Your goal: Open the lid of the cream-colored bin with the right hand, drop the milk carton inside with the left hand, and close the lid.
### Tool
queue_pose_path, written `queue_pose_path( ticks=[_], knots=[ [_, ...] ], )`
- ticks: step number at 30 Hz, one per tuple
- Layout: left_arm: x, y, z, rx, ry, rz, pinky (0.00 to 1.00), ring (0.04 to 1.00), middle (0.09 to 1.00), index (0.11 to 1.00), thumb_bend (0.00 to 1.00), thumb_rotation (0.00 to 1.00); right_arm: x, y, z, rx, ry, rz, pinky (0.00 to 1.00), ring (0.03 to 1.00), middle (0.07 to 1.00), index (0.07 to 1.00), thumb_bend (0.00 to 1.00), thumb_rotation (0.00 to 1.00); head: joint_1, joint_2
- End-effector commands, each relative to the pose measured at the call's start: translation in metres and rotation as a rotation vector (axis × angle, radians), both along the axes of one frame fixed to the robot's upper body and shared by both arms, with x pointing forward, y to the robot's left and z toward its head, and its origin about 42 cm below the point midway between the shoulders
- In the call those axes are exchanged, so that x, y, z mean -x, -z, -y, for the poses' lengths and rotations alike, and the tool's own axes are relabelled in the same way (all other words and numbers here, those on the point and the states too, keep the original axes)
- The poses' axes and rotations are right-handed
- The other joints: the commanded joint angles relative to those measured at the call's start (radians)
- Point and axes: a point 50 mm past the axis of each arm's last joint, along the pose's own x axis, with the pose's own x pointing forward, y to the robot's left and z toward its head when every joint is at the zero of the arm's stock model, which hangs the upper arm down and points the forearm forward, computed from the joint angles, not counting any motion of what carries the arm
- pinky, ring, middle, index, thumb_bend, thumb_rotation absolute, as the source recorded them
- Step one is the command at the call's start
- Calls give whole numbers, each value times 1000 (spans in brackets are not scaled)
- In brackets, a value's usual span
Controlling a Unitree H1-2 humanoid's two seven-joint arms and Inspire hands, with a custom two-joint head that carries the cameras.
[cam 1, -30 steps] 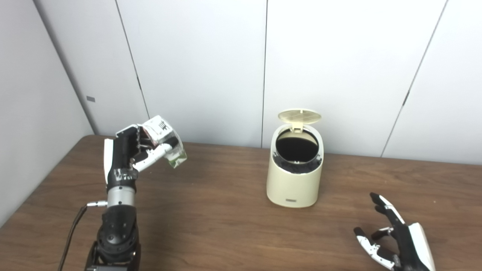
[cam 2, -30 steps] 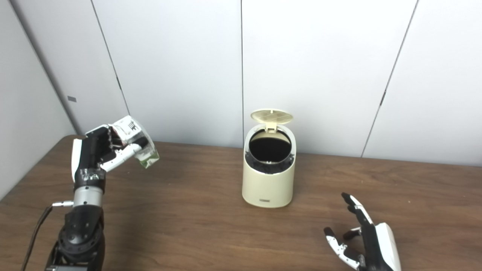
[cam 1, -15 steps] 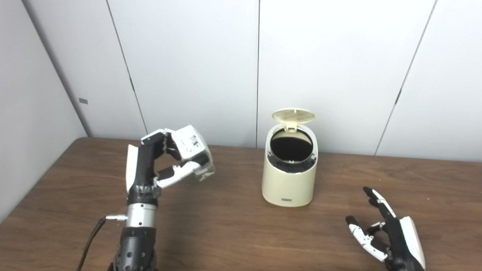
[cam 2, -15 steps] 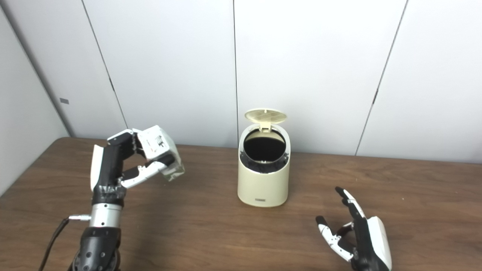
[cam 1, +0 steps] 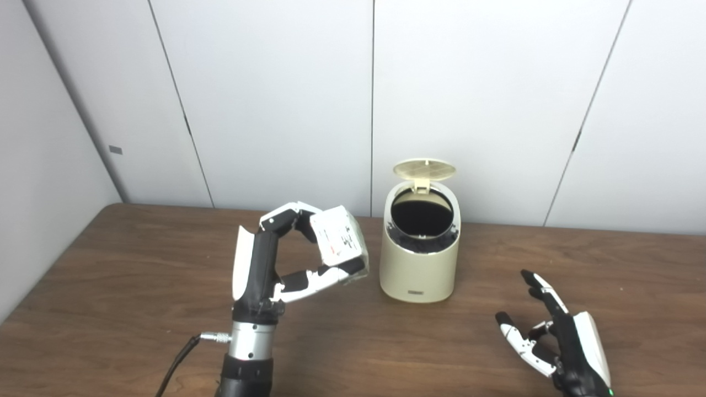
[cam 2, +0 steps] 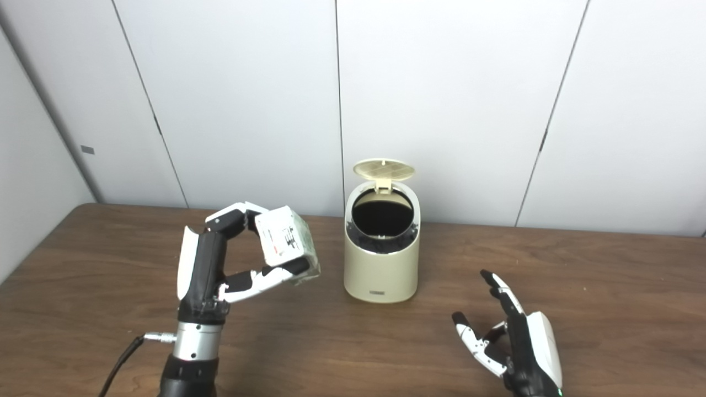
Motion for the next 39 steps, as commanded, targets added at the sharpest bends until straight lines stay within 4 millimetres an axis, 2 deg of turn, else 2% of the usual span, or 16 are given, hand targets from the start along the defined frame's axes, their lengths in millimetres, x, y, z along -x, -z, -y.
queue_pose_path(
  ticks=[1,14,18,29,31,36,39],
  knots=[
    [-5,-21,5,-4,24,127,384,450,477,499,504,0,-2,4,-10,-6,-36,-27,779,866,888,874,194,409,-1,1],
    [-17,-33,34,-32,63,203,385,456,479,482,505,0,0,2,-13,-12,-36,-28,786,868,892,880,190,382,-13,7],
    [-34,-42,42,-53,78,229,391,456,484,477,505,0,0,2,-14,-8,-38,-27,778,864,892,878,191,357,-17,6],
    [-64,-52,53,-114,147,265,360,448,494,476,504,0,3,2,-16,-6,-41,-25,781,867,895,881,193,413,-37,9],
    [-69,-53,56,-113,147,269,357,448,493,477,504,0,3,3,-16,-3,-43,-23,780,866,894,880,194,415,-40,7],
    [-87,-46,64,-119,134,258,360,446,492,478,504,0,5,3,-18,3,-45,-38,782,871,898,884,195,504,-59,1],
    [-99,-41,68,-136,120,250,363,447,493,477,504,0,8,4,-20,-4,-41,-47,783,874,901,886,203,486,-62,4]
  ],
)
